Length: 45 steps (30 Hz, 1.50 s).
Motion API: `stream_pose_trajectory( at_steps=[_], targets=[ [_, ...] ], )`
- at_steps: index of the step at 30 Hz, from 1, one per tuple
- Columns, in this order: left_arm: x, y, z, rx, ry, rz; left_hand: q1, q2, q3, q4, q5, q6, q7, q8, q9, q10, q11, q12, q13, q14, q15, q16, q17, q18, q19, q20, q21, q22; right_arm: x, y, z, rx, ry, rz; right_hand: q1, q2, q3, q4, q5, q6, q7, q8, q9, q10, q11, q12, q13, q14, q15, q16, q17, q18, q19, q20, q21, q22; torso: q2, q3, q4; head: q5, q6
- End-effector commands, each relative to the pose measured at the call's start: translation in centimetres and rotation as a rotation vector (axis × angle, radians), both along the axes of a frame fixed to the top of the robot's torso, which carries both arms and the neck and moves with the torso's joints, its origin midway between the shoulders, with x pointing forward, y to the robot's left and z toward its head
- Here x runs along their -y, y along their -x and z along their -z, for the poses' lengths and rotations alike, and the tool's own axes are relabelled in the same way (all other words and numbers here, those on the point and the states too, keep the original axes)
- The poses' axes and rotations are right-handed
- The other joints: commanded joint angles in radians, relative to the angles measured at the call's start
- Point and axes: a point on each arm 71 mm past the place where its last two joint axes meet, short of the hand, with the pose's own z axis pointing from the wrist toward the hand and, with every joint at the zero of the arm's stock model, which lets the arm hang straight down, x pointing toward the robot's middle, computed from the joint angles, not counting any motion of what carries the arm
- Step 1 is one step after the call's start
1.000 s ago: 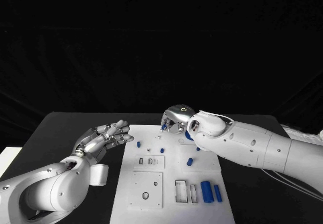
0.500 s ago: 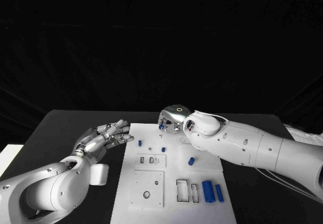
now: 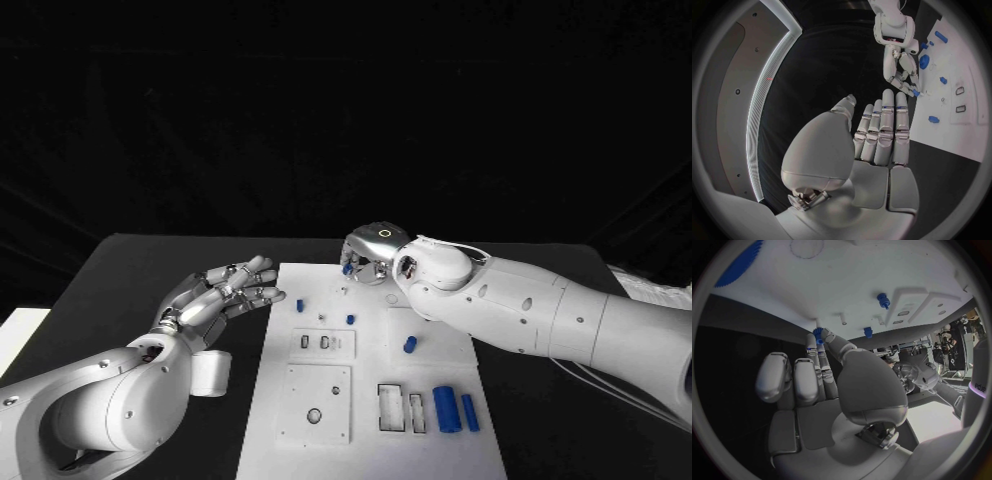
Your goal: Assemble the parts on the task board
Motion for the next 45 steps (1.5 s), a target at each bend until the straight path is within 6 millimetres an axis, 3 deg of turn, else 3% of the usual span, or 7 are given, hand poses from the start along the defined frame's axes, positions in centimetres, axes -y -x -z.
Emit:
stream_pose_trajectory(
  at_steps=[1,22,45],
  targets=[
    [0.07,-0.01,-0.15,0.008,0.013,0.015,0.008,-0.004,0.001,-0.003,0.0,-0.002,0.004,-0.006,-0.001,-0.004,0.004,-0.005,-0.001,-0.007,0.0,-0.005,0.001,0.011,0.003,0.003,0.0,-0.001,0.11,0.09,0.15,0.01,0.04,0.018,0.0,-0.008,0.004,0.004,0.002,0.008,0.002,0.003,0.002,0.009,-0.001,0.004,0.001,0.028,-0.007,0.004,0.002,-0.011,0.005,-0.001,0.007,0.002,0.0,-0.0006,0.0015,-0.001,-0.001],
    [-0.04,-0.08,-0.11,0.007,0.012,0.014,0.009,-0.004,0.002,-0.004,0.0,-0.002,0.004,-0.007,-0.001,-0.004,0.004,-0.006,-0.001,-0.008,0.0,-0.006,0.002,0.011,0.002,0.003,-0.001,-0.001,0.0,0.2,0.23,-0.001,0.052,0.012,-0.004,-0.016,0.005,0.01,-0.001,0.01,0.001,0.002,0.003,0.01,-0.001,0.004,0.001,0.028,-0.007,0.006,0.002,-0.011,0.004,-0.001,0.009,0.004,-0.001,-0.0033,0.0082,-0.007,-0.006],
    [-0.2,-0.2,-0.04,0.005,0.009,0.01,0.009,-0.004,0.002,-0.005,0.0,-0.003,0.005,-0.008,-0.001,-0.006,0.004,-0.007,-0.001,-0.008,0.001,-0.007,0.003,0.011,0.002,0.003,-0.001,-0.002,0.17,0.29,0.24,0.003,0.05,0.012,-0.009,-0.028,0.008,0.021,-0.004,0.013,-0.002,0.002,0.006,0.017,-0.004,0.005,0.002,0.028,-0.009,0.009,0.005,-0.013,0.007,-0.002,0.017,0.017,-0.002,-0.0048,0.0109,-0.011,-0.011]
  ],
)
